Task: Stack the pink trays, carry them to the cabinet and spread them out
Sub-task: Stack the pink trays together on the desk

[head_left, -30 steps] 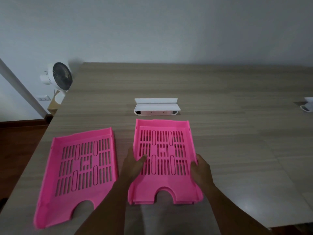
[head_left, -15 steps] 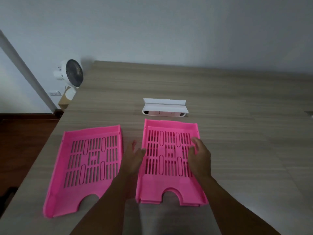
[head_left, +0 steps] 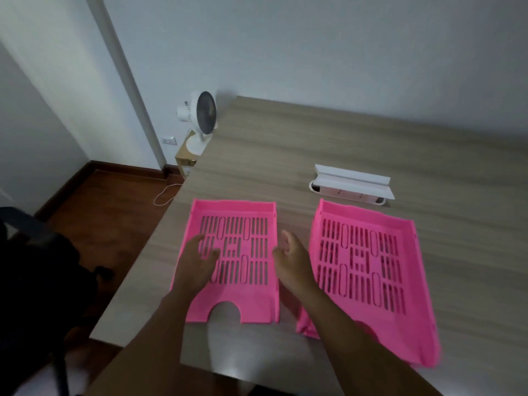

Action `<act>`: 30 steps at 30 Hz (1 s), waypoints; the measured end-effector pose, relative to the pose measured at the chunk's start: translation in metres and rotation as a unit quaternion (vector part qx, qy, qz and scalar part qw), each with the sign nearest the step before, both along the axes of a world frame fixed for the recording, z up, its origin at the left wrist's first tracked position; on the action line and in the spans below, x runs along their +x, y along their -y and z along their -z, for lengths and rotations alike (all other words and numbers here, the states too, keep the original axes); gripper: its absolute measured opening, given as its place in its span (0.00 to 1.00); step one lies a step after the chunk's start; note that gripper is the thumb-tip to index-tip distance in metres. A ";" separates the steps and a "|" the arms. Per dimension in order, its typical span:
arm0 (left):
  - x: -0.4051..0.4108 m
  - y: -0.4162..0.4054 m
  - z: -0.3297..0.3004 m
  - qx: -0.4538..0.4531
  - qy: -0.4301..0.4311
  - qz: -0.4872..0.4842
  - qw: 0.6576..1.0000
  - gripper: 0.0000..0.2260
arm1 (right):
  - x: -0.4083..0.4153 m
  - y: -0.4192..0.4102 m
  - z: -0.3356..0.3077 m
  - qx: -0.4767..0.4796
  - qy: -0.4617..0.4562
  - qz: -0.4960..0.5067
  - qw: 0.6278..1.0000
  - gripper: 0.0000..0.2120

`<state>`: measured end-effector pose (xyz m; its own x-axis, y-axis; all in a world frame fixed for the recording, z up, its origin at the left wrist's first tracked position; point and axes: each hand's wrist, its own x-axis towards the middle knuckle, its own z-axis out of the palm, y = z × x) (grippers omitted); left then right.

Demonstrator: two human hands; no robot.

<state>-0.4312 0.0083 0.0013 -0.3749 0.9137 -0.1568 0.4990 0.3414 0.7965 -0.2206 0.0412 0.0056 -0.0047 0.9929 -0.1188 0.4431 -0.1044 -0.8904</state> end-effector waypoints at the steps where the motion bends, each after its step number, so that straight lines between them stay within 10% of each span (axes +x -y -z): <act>1: -0.010 0.004 0.003 -0.006 0.004 -0.007 1.000 0.21 | -0.007 0.002 0.006 -0.032 0.009 -0.003 0.999 0.21; 8: -0.042 0.019 0.032 -0.109 0.045 -0.056 0.991 0.21 | -0.021 0.026 0.043 -0.214 0.044 0.013 0.976 0.22; 19: -0.048 0.004 -0.027 0.018 0.150 -0.032 0.988 0.13 | 0.003 0.003 -0.010 -0.055 -0.014 0.064 0.996 0.06; 30: 0.081 -0.027 -0.075 0.038 0.286 0.099 0.952 0.16 | 0.154 0.014 -0.052 -0.002 -0.043 0.184 0.982 0.12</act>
<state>-0.3502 0.0358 0.0759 -0.0670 0.9746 -0.2135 0.0239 0.2155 0.9762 -0.0661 0.0269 0.0581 0.3451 0.9285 -0.1372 0.2974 -0.2468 -0.9223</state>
